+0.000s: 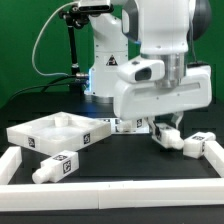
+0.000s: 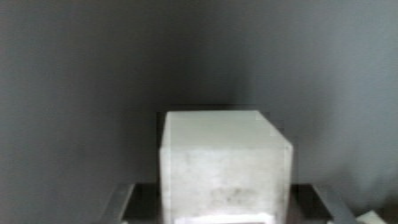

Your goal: Assemble one leg

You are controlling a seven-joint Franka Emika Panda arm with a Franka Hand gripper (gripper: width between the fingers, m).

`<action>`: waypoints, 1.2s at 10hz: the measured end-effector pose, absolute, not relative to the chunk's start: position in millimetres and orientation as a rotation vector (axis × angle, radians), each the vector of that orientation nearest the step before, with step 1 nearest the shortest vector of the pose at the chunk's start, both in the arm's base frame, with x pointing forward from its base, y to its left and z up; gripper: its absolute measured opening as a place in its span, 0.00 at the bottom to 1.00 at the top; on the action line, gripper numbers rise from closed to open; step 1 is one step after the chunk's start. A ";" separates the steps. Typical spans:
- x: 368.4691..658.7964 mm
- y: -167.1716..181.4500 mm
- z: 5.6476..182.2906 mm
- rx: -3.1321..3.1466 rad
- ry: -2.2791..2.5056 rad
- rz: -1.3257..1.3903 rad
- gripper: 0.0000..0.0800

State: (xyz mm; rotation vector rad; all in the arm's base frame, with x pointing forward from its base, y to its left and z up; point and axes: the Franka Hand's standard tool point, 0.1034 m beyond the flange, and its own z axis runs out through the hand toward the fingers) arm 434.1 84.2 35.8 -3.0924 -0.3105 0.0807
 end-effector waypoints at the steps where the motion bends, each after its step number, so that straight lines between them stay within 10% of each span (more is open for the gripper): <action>1: 417.2 96.2 41.6 -3.104 -0.196 0.098 0.36; 12: 354.2 114.2 13.3 -3.105 0.043 0.126 0.36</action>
Offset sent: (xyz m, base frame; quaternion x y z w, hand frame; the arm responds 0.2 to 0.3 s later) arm 0.0000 0.0000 0.0000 0.0000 0.0000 0.0000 1.0000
